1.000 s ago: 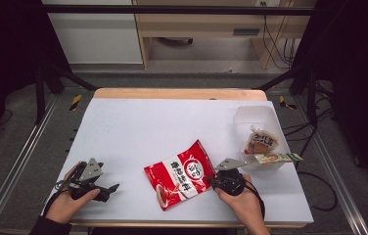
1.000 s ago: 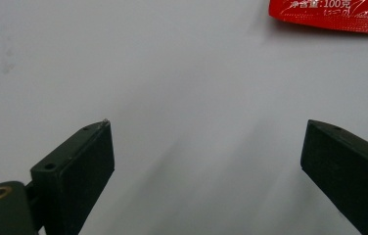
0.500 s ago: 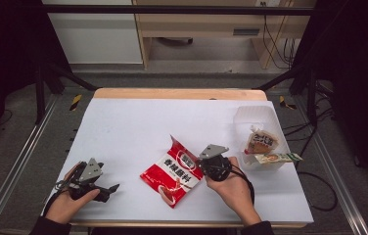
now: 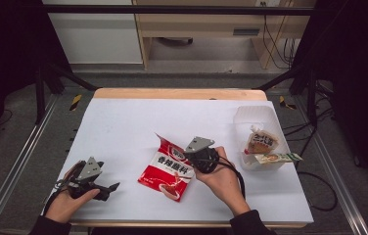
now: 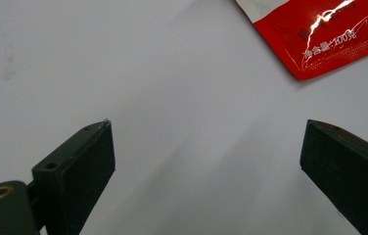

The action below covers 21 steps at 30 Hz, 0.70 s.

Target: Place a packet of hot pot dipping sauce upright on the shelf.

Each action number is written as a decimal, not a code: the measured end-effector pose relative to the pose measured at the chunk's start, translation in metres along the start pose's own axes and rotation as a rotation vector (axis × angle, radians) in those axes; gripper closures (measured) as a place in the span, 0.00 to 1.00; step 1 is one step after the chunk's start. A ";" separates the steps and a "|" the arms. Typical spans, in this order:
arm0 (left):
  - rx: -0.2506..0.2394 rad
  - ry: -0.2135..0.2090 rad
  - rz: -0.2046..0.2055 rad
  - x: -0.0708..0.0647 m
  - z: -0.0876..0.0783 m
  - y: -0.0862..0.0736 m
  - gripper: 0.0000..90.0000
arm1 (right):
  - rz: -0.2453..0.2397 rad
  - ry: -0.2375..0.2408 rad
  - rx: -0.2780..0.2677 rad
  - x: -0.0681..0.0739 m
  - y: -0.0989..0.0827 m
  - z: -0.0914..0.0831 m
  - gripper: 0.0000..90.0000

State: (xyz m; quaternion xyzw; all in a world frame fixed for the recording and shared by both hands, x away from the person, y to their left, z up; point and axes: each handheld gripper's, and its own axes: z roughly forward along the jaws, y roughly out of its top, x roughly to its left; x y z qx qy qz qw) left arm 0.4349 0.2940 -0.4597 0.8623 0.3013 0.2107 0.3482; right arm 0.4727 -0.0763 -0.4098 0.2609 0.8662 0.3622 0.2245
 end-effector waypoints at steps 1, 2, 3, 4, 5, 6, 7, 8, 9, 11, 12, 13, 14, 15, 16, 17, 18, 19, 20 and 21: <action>0.002 0.000 0.000 0.001 0.000 0.002 0.07 | -0.006 0.003 -0.004 0.001 0.002 0.000 1.00; 0.006 0.005 0.007 0.002 0.000 0.003 0.07 | -0.022 0.012 -0.018 0.003 0.007 0.000 1.00; 0.004 0.006 0.007 0.003 0.000 0.005 0.07 | -0.033 0.013 -0.023 0.004 0.010 0.000 1.00; 0.005 0.006 0.011 0.003 -0.001 0.007 0.07 | -0.046 0.019 -0.030 0.006 0.014 0.000 1.00; 0.010 0.008 0.020 0.004 -0.002 0.011 0.07 | -0.049 0.024 -0.034 0.008 0.017 0.001 1.00; 0.013 0.013 0.031 0.004 -0.003 0.016 0.08 | -0.066 0.033 -0.037 0.010 0.023 0.001 1.00; 0.013 0.010 0.044 0.005 -0.005 0.020 0.09 | -0.084 0.033 -0.038 0.012 0.028 0.002 1.00; 0.012 0.011 0.054 0.005 -0.007 0.024 0.09 | -0.104 0.033 -0.039 0.014 0.033 0.002 1.00; 0.013 0.017 0.072 0.006 -0.009 0.031 0.09 | -0.129 0.034 -0.045 0.017 0.042 0.004 1.00; 0.017 0.018 0.081 0.007 -0.010 0.036 0.09 | -0.148 0.036 -0.045 0.018 0.050 0.006 1.00; 0.022 0.019 0.091 0.008 -0.010 0.039 0.09 | -0.148 0.036 -0.045 0.018 0.050 0.006 1.00; 0.031 0.022 0.113 0.011 -0.011 0.047 0.09 | -0.166 0.041 -0.049 0.020 0.056 0.007 1.00; 0.031 0.022 0.113 0.011 -0.011 0.047 0.09 | -0.166 0.041 -0.049 0.020 0.056 0.007 1.00; 0.026 0.021 0.113 0.012 -0.012 0.052 0.09 | -0.186 0.044 -0.055 0.023 0.060 0.009 1.00; 0.025 0.020 0.117 0.013 -0.012 0.055 0.09 | -0.186 0.044 -0.055 0.023 0.060 0.009 1.00; 0.027 0.024 0.129 0.015 -0.013 0.060 0.10 | -0.205 0.043 -0.058 0.025 0.063 0.010 1.00; 0.021 0.028 0.132 0.016 -0.014 0.064 0.10 | -0.205 0.043 -0.058 0.025 0.063 0.010 1.00; 0.019 0.031 0.139 0.019 -0.015 0.070 0.10 | -0.214 0.042 -0.064 0.027 0.065 0.011 1.00; 0.019 0.031 0.139 0.019 -0.015 0.070 0.10 | -0.214 0.042 -0.064 0.027 0.065 0.011 1.00; 0.015 0.040 0.145 0.021 -0.016 0.075 0.10 | -0.210 0.044 -0.066 0.028 0.066 0.011 1.00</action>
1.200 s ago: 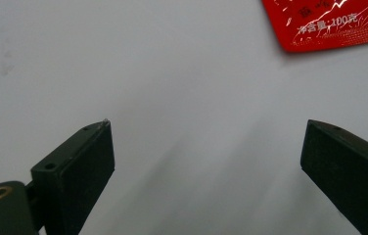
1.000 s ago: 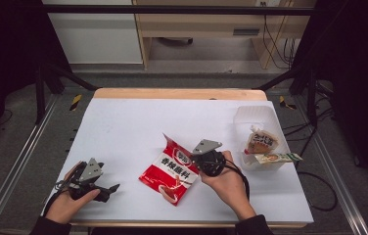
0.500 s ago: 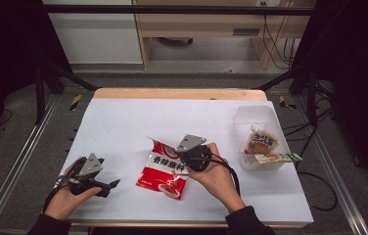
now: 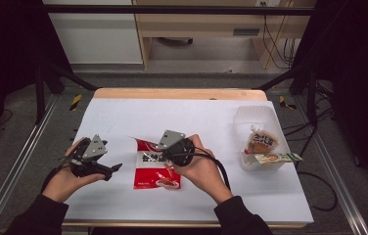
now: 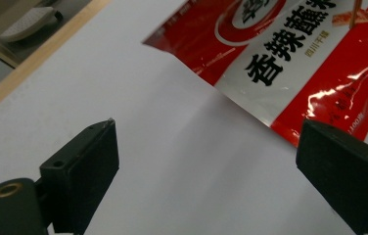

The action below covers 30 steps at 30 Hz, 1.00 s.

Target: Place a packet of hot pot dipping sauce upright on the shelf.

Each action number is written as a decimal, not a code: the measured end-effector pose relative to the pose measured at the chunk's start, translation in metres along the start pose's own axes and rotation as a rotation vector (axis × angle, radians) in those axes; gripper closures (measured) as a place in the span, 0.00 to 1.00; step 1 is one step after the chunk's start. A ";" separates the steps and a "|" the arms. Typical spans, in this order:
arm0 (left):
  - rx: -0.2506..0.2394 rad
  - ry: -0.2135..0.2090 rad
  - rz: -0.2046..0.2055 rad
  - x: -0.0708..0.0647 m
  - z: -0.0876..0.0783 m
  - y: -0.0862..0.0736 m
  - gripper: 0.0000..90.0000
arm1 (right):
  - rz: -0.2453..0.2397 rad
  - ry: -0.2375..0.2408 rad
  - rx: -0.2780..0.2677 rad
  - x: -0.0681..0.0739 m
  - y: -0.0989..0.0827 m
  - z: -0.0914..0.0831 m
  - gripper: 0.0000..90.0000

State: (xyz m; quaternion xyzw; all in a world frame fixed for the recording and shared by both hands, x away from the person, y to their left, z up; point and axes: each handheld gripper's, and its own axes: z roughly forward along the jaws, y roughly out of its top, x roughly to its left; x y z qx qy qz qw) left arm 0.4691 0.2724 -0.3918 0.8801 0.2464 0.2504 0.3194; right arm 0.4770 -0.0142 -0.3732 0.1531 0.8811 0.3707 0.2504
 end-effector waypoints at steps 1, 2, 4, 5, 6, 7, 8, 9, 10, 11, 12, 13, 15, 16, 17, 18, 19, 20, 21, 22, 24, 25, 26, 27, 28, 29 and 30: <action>-0.007 0.008 -0.004 0.002 0.000 0.003 0.10 | -0.011 0.002 -0.001 0.000 0.001 0.000 1.00; -0.019 0.022 0.009 0.005 -0.003 0.009 0.10 | -0.010 0.001 -0.010 0.001 0.002 -0.001 1.00; -0.030 0.024 0.017 0.006 -0.004 0.014 0.10 | -0.016 0.005 -0.012 0.001 0.003 -0.002 1.00; -0.032 0.027 0.018 0.006 -0.004 0.016 0.10 | -0.022 0.006 -0.016 0.001 0.005 -0.004 1.00; -0.036 0.027 0.020 0.007 -0.005 0.018 0.10 | -0.033 0.009 -0.016 0.000 0.007 -0.005 1.00; -0.042 0.027 0.019 0.008 -0.005 0.020 0.10 | -0.033 0.009 -0.016 0.000 0.007 -0.005 1.00; -0.049 0.028 0.015 0.009 -0.006 0.022 0.11 | -0.037 0.007 -0.021 -0.001 0.007 -0.005 1.00; -0.058 0.025 0.009 0.010 -0.007 0.024 0.11 | -0.036 0.008 -0.022 -0.002 0.009 -0.007 1.00; -0.066 0.025 0.008 0.011 -0.007 0.025 0.12 | -0.036 0.009 -0.024 -0.002 0.010 -0.007 1.00; -0.064 0.023 0.011 0.012 -0.008 0.026 0.13 | -0.041 0.014 -0.023 -0.002 0.011 -0.008 1.00; -0.065 0.024 0.017 0.013 -0.008 0.027 0.14 | -0.047 0.015 -0.025 -0.002 0.011 -0.008 1.00; -0.067 0.026 0.022 0.013 -0.008 0.029 0.15 | -0.050 0.015 -0.024 -0.002 0.012 -0.008 1.00; -0.076 0.022 0.020 0.014 -0.009 0.030 0.19 | -0.056 0.019 -0.026 -0.001 0.013 -0.009 1.00; -0.082 0.019 0.021 0.015 -0.009 0.032 0.19 | -0.055 0.017 -0.027 -0.001 0.013 -0.009 1.00; -0.087 0.019 0.023 0.016 -0.010 0.032 0.21 | -0.057 0.017 -0.030 0.000 0.014 -0.010 1.00; -0.093 0.016 0.026 0.016 -0.011 0.033 0.24 | -0.060 0.017 -0.031 0.000 0.014 -0.010 1.00; -0.096 0.011 0.025 0.017 -0.011 0.034 0.28 | -0.064 0.018 -0.031 0.000 0.015 -0.010 1.00; -0.098 0.009 0.029 0.017 -0.011 0.034 0.30 | -0.062 0.020 -0.030 0.000 0.016 -0.010 1.00; -0.102 0.006 0.030 0.018 -0.012 0.035 0.30 | -0.062 0.020 -0.030 0.000 0.016 -0.010 1.00; -0.103 0.002 0.036 0.019 -0.012 0.035 0.32 | -0.062 0.021 -0.030 0.000 0.016 -0.010 1.00; -0.094 -0.006 0.040 0.019 -0.010 0.036 0.33 | -0.065 0.022 -0.035 0.000 0.017 -0.010 1.00; -0.089 -0.010 0.044 0.020 -0.008 0.035 0.34 | -0.064 0.023 -0.036 0.000 0.018 -0.011 1.00; -0.086 -0.008 0.047 0.021 -0.006 0.035 0.35 | -0.070 0.026 -0.044 0.000 0.019 -0.011 1.00; -0.085 -0.008 0.045 0.021 -0.005 0.035 0.36 | -0.067 0.024 -0.048 0.000 0.019 -0.012 1.00; -0.087 -0.012 0.043 0.022 -0.003 0.035 0.37 | -0.065 0.027 -0.055 0.000 0.020 -0.014 1.00; -0.085 -0.015 0.046 0.022 -0.002 0.035 0.37 | -0.065 0.027 -0.055 0.000 0.020 -0.014 1.00; -0.088 -0.019 0.045 0.023 -0.001 0.035 0.40 | -0.065 0.031 -0.059 0.000 0.021 -0.017 1.00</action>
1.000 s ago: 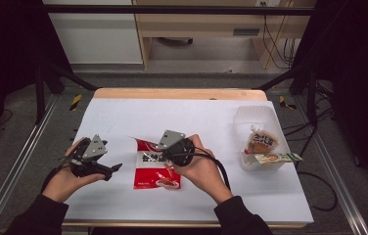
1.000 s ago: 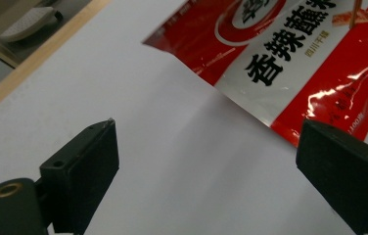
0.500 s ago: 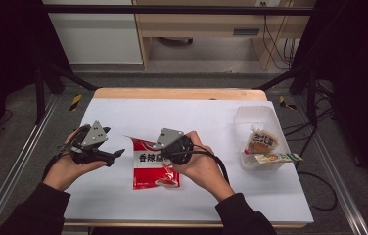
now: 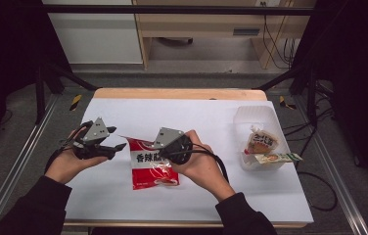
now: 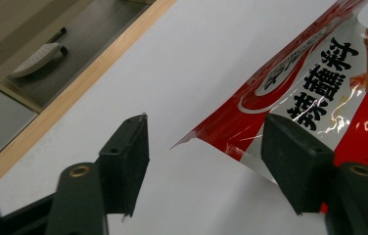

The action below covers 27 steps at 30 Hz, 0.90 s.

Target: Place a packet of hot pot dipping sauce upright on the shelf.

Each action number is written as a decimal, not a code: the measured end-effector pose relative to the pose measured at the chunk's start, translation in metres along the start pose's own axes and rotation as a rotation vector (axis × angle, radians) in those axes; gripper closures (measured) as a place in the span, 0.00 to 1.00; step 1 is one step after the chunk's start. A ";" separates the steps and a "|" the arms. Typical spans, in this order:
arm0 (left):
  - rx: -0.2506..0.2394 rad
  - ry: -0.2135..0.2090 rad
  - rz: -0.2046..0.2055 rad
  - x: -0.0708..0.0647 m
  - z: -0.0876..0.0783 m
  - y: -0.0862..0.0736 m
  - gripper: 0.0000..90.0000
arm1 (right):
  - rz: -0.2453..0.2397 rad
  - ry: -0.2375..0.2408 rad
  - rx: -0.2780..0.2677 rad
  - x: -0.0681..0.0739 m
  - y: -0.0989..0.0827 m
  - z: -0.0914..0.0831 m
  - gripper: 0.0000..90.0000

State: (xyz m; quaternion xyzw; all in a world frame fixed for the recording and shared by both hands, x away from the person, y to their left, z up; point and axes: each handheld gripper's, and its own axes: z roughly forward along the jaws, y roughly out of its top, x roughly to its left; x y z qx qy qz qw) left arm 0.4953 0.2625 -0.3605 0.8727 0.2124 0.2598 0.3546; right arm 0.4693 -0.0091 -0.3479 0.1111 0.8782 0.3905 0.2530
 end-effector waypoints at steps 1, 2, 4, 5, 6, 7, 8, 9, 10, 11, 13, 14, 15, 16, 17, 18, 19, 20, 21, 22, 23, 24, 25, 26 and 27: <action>-0.002 -0.004 0.002 0.000 0.001 0.000 0.40 | 0.000 0.000 0.000 0.000 0.000 0.000 1.00; -0.004 -0.010 -0.002 0.000 0.003 0.001 0.41 | 0.001 0.002 -0.005 0.000 0.000 -0.001 1.00; 0.000 -0.014 0.006 0.001 0.005 0.003 0.44 | 0.001 0.009 -0.016 -0.001 0.002 -0.003 1.00; -0.001 -0.018 0.003 0.001 0.007 0.004 0.44 | 0.005 0.008 -0.024 -0.001 0.003 -0.005 1.00; 0.003 -0.019 0.008 0.002 0.007 0.005 0.46 | 0.009 0.009 -0.026 -0.001 0.003 -0.005 1.00; 0.001 -0.026 0.003 0.002 0.009 0.006 0.51 | 0.011 0.010 -0.028 -0.002 0.003 -0.006 1.00; -0.003 -0.035 -0.001 0.003 0.009 0.007 0.55 | 0.009 0.011 -0.027 -0.002 0.003 -0.006 1.00; -0.007 -0.045 -0.008 0.004 0.010 0.008 0.58 | 0.009 0.011 -0.025 -0.002 0.003 -0.006 1.00; -0.002 -0.055 -0.011 0.003 0.010 0.010 0.63 | 0.008 0.012 -0.024 -0.002 0.003 -0.006 1.00; 0.004 -0.058 -0.008 0.003 0.010 0.011 0.67 | 0.004 0.012 -0.022 -0.002 0.003 -0.007 1.00; 0.013 -0.057 -0.015 0.003 0.010 0.013 0.76 | 0.007 0.012 -0.020 -0.002 0.003 -0.008 1.00; 0.008 -0.066 -0.031 0.004 0.010 0.014 0.80 | 0.011 0.011 -0.020 -0.002 0.002 -0.009 1.00; 0.000 -0.068 -0.042 0.004 0.009 0.015 0.83 | 0.011 0.011 -0.021 -0.003 0.002 -0.010 1.00; -0.006 -0.069 -0.045 0.004 0.008 0.016 0.87 | 0.010 0.012 -0.018 -0.003 0.001 -0.011 1.00; -0.010 -0.073 -0.043 0.003 0.007 0.017 0.90 | 0.015 0.010 -0.017 -0.003 0.001 -0.013 1.00; -0.015 -0.076 -0.040 0.001 0.006 0.019 0.94 | 0.017 0.011 -0.014 -0.004 0.000 -0.014 1.00; -0.019 -0.081 -0.036 0.000 0.004 0.021 0.97 | 0.023 0.011 -0.012 -0.005 -0.001 -0.016 1.00; -0.026 -0.084 -0.034 -0.002 0.003 0.023 1.00 | 0.030 0.011 -0.007 -0.006 -0.002 -0.018 1.00; -0.029 -0.087 -0.027 -0.003 0.001 0.025 1.00 | 0.033 0.012 -0.004 -0.008 -0.004 -0.020 1.00; -0.032 -0.087 -0.025 -0.005 0.000 0.027 1.00 | 0.040 0.013 0.003 -0.009 -0.006 -0.021 1.00; -0.039 -0.087 -0.022 -0.006 -0.001 0.030 1.00 | 0.046 0.014 0.008 -0.010 -0.007 -0.023 1.00; -0.044 -0.087 -0.019 -0.007 -0.002 0.032 1.00 | 0.048 0.014 0.016 -0.012 -0.009 -0.025 1.00; -0.047 -0.088 -0.014 -0.008 -0.003 0.034 1.00 | 0.054 0.014 0.023 -0.013 -0.010 -0.026 1.00; -0.047 -0.089 -0.007 -0.009 -0.004 0.037 1.00 | 0.053 0.023 0.037 -0.014 -0.012 -0.028 1.00; -0.041 -0.089 0.005 -0.010 -0.005 0.039 1.00 | 0.051 0.025 0.047 -0.015 -0.013 -0.029 1.00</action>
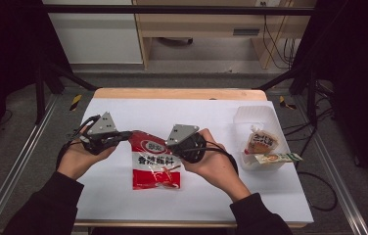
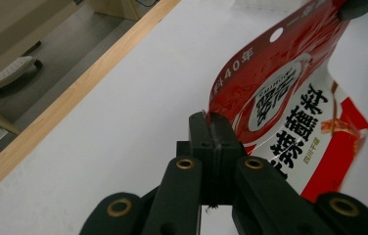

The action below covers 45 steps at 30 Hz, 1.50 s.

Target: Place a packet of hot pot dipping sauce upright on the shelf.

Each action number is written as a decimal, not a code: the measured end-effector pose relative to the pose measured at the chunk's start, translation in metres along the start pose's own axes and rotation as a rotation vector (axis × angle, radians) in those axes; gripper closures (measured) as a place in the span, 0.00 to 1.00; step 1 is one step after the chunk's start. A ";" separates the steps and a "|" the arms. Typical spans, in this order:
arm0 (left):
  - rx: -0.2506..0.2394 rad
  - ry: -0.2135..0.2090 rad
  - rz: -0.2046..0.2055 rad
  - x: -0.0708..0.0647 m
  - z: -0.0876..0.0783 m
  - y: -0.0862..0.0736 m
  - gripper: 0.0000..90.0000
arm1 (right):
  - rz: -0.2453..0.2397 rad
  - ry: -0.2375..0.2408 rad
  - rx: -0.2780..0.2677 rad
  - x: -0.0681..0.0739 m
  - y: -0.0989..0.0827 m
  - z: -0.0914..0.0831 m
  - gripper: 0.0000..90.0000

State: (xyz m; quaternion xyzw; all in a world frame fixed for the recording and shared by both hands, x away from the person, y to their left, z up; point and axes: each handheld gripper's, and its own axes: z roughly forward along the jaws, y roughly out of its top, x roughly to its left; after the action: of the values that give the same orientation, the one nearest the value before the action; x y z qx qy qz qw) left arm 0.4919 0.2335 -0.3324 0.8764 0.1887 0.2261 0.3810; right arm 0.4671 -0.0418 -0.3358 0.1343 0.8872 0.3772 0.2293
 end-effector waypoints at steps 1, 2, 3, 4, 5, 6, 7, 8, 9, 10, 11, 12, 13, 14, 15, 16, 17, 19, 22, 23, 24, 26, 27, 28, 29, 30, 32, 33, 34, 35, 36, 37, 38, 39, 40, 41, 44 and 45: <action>0.005 -0.001 0.009 -0.001 0.000 0.002 1.00 | -0.002 -0.004 0.010 -0.001 -0.001 -0.001 0.99; 0.009 -0.001 0.015 -0.002 0.000 0.004 1.00 | -0.002 -0.002 0.011 -0.002 -0.002 -0.002 0.99; 0.009 -0.003 0.018 -0.003 -0.001 0.006 1.00 | 0.002 -0.002 0.014 -0.003 -0.003 -0.003 0.98; 0.009 -0.003 0.018 -0.003 -0.001 0.006 1.00 | 0.002 -0.002 0.014 -0.003 -0.003 -0.003 0.98; 0.011 -0.002 0.023 -0.005 -0.002 0.008 1.00 | 0.002 0.003 0.022 -0.006 -0.003 -0.005 0.96; 0.012 -0.003 0.027 -0.006 -0.002 0.008 1.00 | 0.004 0.007 0.029 -0.006 -0.003 -0.005 0.94; 0.011 -0.005 0.029 -0.006 -0.003 0.009 1.00 | 0.000 0.007 0.037 -0.007 -0.003 -0.005 0.91; 0.011 -0.008 0.031 -0.006 -0.004 0.009 1.00 | -0.008 0.000 0.050 -0.008 -0.003 -0.005 0.87; 0.010 -0.009 0.035 -0.007 -0.004 0.010 1.00 | -0.018 -0.002 0.066 -0.008 -0.003 -0.005 0.83; 0.010 -0.006 0.040 -0.007 -0.004 0.011 1.00 | -0.020 -0.008 0.074 -0.008 -0.002 -0.004 0.79; 0.010 -0.006 0.042 -0.007 -0.004 0.011 1.00 | -0.028 -0.007 0.083 -0.009 -0.001 -0.004 0.76; 0.012 -0.006 0.045 -0.007 -0.005 0.011 1.00 | -0.030 -0.007 0.088 -0.009 0.000 -0.003 0.73; 0.015 -0.008 0.051 -0.007 -0.005 0.011 1.00 | -0.019 -0.006 0.090 -0.009 0.001 -0.001 0.70; 0.016 -0.005 0.053 -0.008 -0.005 0.012 1.00 | -0.024 0.000 0.092 -0.010 0.002 0.000 0.67; 0.016 -0.006 0.057 -0.008 -0.005 0.012 1.00 | -0.029 0.006 0.097 -0.010 0.003 0.002 0.65; 0.013 -0.008 0.062 -0.009 -0.006 0.012 1.00 | -0.031 0.011 0.101 -0.010 0.005 0.003 0.63; 0.014 -0.006 0.066 -0.010 -0.006 0.012 1.00 | -0.039 0.015 0.108 -0.011 0.006 0.004 0.62; 0.011 -0.006 0.070 -0.011 -0.008 0.012 1.00 | -0.042 0.024 0.115 -0.011 0.010 0.006 0.59; 0.008 -0.007 0.077 -0.012 -0.010 0.012 1.00 | -0.038 0.040 0.130 -0.012 0.013 0.010 0.56; 0.005 -0.008 0.078 -0.013 -0.010 0.013 1.00 | -0.043 0.048 0.134 -0.014 0.014 0.011 0.56; 0.002 -0.009 0.081 -0.013 -0.011 0.013 1.00 | -0.033 0.053 0.137 -0.014 0.015 0.012 0.58; -0.001 -0.009 0.087 -0.015 -0.012 0.014 1.00 | -0.023 0.077 0.146 -0.015 0.016 0.014 0.62; -0.002 -0.010 0.090 -0.016 -0.013 0.014 1.00 | -0.020 0.085 0.150 -0.015 0.016 0.015 0.63; -0.002 -0.008 0.092 -0.016 -0.013 0.014 1.00 | -0.019 0.090 0.157 -0.015 0.016 0.015 0.65; -0.002 -0.010 0.094 -0.016 -0.014 0.014 1.00 | -0.022 0.100 0.161 -0.015 0.016 0.015 0.68; -0.003 -0.011 0.093 -0.017 -0.014 0.014 1.00 | -0.019 0.108 0.168 -0.014 0.016 0.015 0.71; -0.008 -0.012 0.095 -0.018 -0.014 0.015 1.00 | -0.021 0.120 0.181 -0.013 0.016 0.016 0.78; -0.009 -0.014 0.095 -0.018 -0.014 0.015 1.00 | -0.029 0.122 0.192 -0.012 0.016 0.015 0.80; -0.011 -0.015 0.097 -0.019 -0.014 0.016 1.00 | -0.032 0.126 0.197 -0.011 0.016 0.016 0.83; -0.014 -0.018 0.099 -0.019 -0.015 0.016 1.00 | -0.037 0.129 0.203 -0.011 0.015 0.016 0.85; -0.017 -0.021 0.100 -0.020 -0.015 0.017 1.00 | -0.043 0.130 0.212 -0.010 0.015 0.017 0.88; -0.016 -0.022 0.104 -0.021 -0.015 0.017 1.00 | -0.053 0.120 0.221 -0.009 0.015 0.017 0.94; -0.018 -0.022 0.102 -0.022 -0.016 0.017 1.00 | -0.061 0.108 0.221 -0.009 0.015 0.017 0.98; -0.022 -0.026 0.100 -0.022 -0.016 0.017 1.00 | -0.057 0.105 0.221 -0.009 0.015 0.017 0.99; -0.024 -0.029 0.100 -0.022 -0.017 0.018 1.00 | -0.056 0.109 0.219 -0.010 0.014 0.017 0.99; -0.023 -0.030 0.103 -0.023 -0.017 0.018 1.00 | -0.054 0.113 0.221 -0.009 0.014 0.017 0.99; -0.028 -0.039 0.097 -0.023 -0.018 0.016 1.00 | -0.057 0.113 0.222 -0.009 0.014 0.017 1.00; -0.030 -0.044 0.096 -0.022 -0.019 0.016 1.00 | -0.062 0.111 0.221 -0.010 0.014 0.017 1.00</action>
State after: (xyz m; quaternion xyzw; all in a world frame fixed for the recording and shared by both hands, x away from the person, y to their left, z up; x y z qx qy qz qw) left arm 0.4661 0.2229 -0.3147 0.8834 0.1348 0.2275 0.3869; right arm 0.4846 -0.0258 -0.3324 0.1104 0.9383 0.2769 0.1754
